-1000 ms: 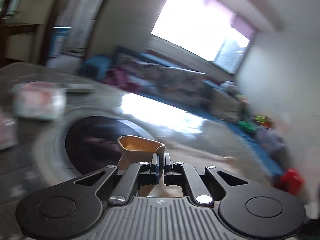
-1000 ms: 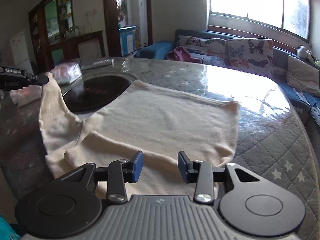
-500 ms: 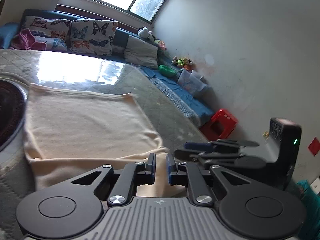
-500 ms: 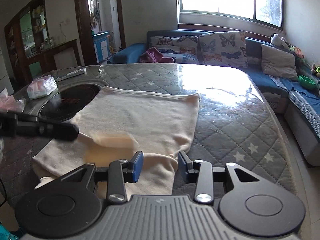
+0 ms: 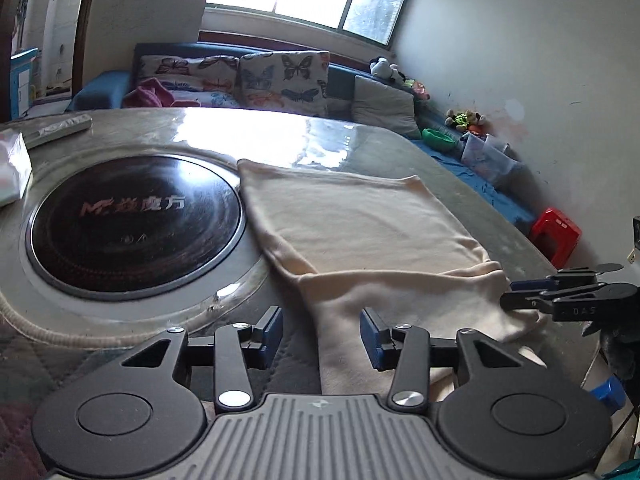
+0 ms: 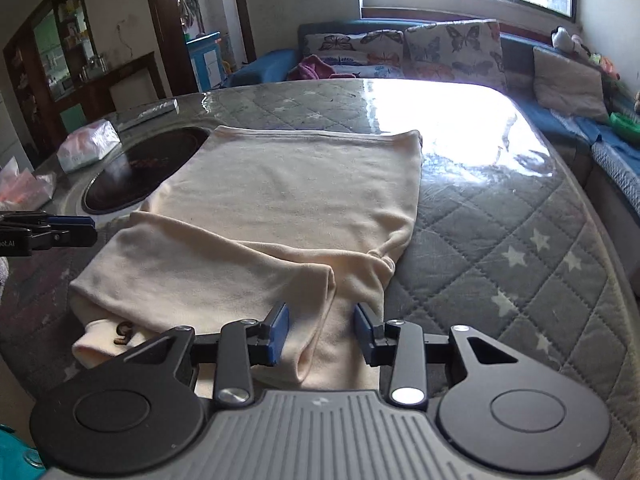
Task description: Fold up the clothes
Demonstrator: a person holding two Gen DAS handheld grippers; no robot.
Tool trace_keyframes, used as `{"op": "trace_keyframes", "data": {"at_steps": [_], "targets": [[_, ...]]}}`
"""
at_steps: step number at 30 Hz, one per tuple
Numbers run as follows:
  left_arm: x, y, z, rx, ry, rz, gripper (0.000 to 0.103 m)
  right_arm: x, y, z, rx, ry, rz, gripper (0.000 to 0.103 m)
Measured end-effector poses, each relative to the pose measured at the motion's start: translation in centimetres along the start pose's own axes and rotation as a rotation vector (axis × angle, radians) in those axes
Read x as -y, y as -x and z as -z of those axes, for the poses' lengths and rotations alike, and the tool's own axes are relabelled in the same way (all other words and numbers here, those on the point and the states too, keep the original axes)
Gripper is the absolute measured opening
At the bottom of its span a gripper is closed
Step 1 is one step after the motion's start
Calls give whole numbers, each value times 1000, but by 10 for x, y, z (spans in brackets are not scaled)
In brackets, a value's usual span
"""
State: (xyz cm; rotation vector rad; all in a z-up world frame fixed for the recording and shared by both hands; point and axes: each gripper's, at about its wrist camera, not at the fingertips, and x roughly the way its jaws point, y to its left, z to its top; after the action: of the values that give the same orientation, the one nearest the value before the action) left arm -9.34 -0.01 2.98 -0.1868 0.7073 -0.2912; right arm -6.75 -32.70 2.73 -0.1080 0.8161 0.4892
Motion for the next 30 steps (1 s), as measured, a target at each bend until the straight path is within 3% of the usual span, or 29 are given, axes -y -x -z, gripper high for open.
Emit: {"op": "trace_keyframes", "data": {"at_steps": [10, 16, 22, 26, 30], "targets": [[20, -8, -10, 3, -81, 57, 46, -23, -7, -7, 29, 120, 77, 24], [32, -21, -20, 10, -122, 82, 46, -29, -7, -8, 27, 152, 101, 4], [39, -38, -26, -8, -141, 85, 46, -29, 9, -20, 99, 173, 144, 3], [37, -49, -25, -45, -144, 65, 46, -19, -11, -15, 12, 145, 161, 4], [38, -43, -24, -39, -156, 66, 46, -20, -8, -13, 26, 166, 150, 9]]}}
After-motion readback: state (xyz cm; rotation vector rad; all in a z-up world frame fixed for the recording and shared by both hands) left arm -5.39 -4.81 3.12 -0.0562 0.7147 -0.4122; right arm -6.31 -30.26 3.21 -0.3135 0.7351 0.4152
